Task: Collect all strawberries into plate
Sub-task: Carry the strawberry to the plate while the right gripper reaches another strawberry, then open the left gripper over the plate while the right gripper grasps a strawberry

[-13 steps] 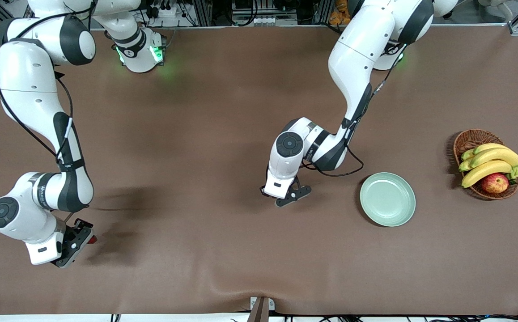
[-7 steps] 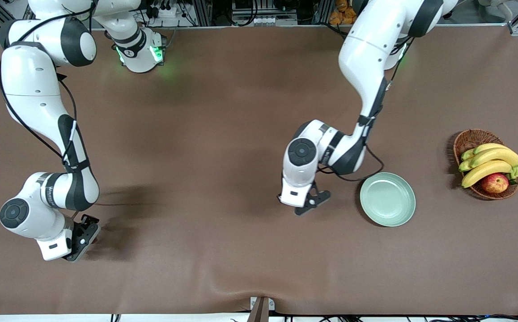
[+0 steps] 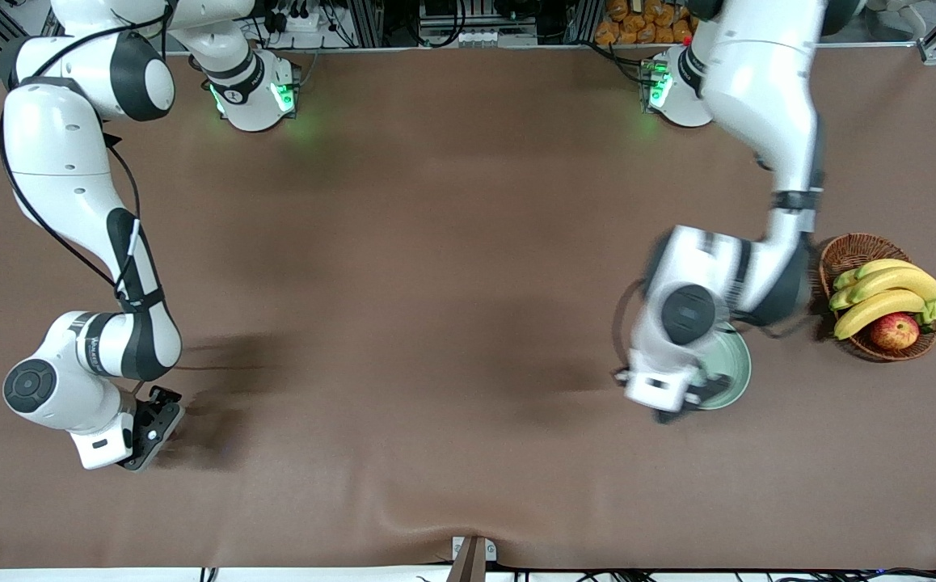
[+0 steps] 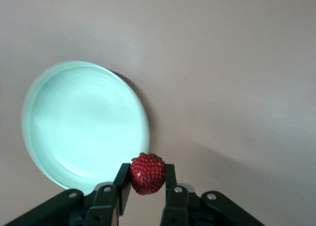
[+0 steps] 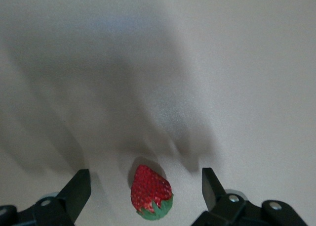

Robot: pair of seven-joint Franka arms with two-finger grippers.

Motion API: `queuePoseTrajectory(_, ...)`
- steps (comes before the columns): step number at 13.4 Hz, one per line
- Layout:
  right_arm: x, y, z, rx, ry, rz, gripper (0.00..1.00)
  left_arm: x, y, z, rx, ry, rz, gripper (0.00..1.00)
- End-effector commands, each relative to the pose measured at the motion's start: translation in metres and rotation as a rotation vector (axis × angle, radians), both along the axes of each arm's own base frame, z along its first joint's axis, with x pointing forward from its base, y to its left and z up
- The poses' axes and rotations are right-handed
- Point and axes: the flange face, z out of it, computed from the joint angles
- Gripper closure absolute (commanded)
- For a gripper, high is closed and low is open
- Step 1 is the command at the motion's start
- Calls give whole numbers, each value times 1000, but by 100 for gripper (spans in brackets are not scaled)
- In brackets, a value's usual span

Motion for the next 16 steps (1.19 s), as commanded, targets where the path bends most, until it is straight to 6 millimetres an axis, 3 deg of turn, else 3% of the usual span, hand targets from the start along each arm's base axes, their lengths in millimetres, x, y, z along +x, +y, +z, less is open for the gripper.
queuePoseTrajectory(1,-1,-5,-7,-2,-23,62,0,-2,55,-24,2,79,-44,100)
queuePoseTrajectory(2,-1,-5,-7,-2,-23,64,0,-2,71,-35,0,86,-46,100)
queuePoseTrajectory(4,-1,-5,-7,-1,-23,59,46,-4,100,-58,-17,76,-33,100)
queuePoseTrajectory(5,0,-5,-6,-2,-25,58,71,-6,101,-67,-28,80,-27,93)
queuePoseTrajectory(6,0,-5,-6,-1,-25,58,95,-7,99,-69,-48,85,-14,64)
queuePoseTrajectory(7,0,-5,-5,-1,-26,58,100,-7,100,-69,-78,86,13,7)
queuePoseTrajectory(8,1,-5,-3,-2,-31,56,100,-7,102,-68,-112,87,47,0)
queuePoseTrajectory(13,5,-3,15,-1,-49,64,100,-3,100,-52,-139,65,58,0)
queuePoseTrajectory(14,7,-2,26,7,-66,60,100,-2,96,-44,-142,53,57,0)
queuePoseTrajectory(16,13,28,52,32,-99,89,100,-2,93,-5,-163,21,63,0)
